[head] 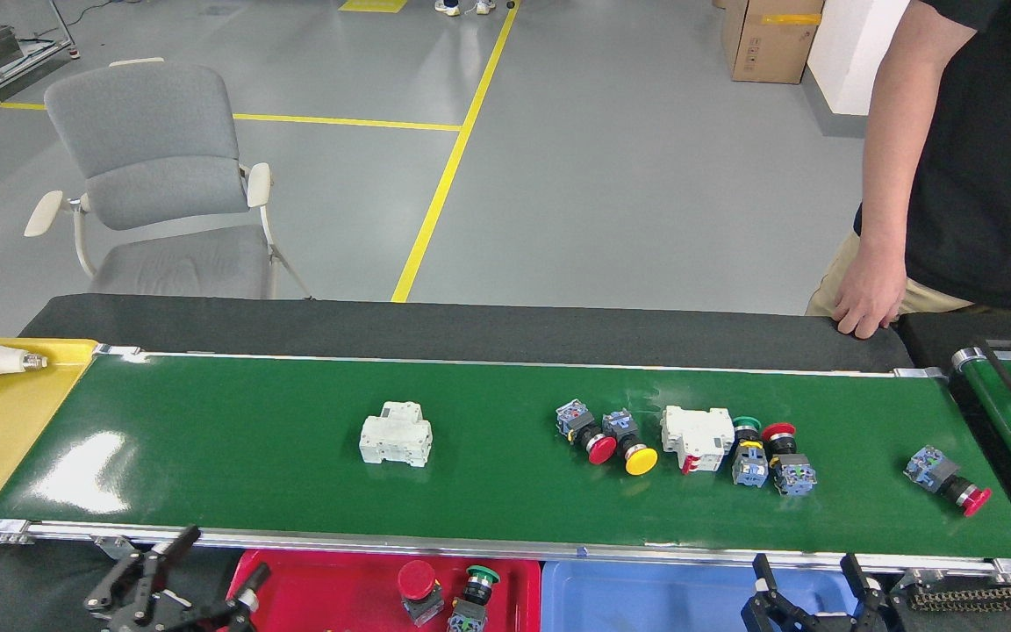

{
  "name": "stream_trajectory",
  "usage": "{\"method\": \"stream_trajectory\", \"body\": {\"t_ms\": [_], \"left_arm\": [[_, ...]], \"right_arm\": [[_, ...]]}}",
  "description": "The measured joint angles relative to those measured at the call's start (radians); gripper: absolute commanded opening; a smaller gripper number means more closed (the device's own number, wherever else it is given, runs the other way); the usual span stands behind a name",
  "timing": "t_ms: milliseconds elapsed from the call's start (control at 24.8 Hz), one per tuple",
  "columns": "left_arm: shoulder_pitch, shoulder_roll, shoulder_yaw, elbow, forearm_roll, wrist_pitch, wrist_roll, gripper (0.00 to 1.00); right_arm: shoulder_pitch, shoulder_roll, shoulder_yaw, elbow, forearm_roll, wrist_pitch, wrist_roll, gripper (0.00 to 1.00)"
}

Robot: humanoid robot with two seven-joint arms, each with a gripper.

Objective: Pick switch part from conveyor to tray

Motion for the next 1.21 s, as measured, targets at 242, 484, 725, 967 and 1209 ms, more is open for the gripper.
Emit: {"method": "stream_trajectory", "body": {"t_ms": [242, 484, 725, 967, 1209], "left_arm": [[0.009, 0.000, 0.003, 0.016, -0.056, 0.126, 0.002, 1.00], [-0.053, -0.011, -0.059, 0.014, -0.058, 0.137, -0.003, 1.00], [-0.250, -0.036, -0.239, 0.124, -0.061, 0.163, -0.063, 1.00], [-0.457, -0.048, -0.297, 0.380, -0.062, 0.189, -0.076, 1.00], [-0.490, -0.048, -0.299, 0.460, -0.062, 0.190, -0.077, 1.00]], "right_arm": [[-0.230, 0.000, 0.174, 0.193, 0.021, 0.010, 0.094, 1.00], [-0.361, 0.019, 0.318, 0.353, 0.022, 0.038, 0.111, 1.00], [-0.651, 0.090, 0.449, 0.709, -0.004, 0.152, 0.120, 0.94], [-0.725, 0.090, 0.588, 0.821, -0.086, 0.248, 0.109, 0.16], [-0.733, 0.090, 0.616, 0.817, -0.092, 0.218, 0.118, 0.05]]}}
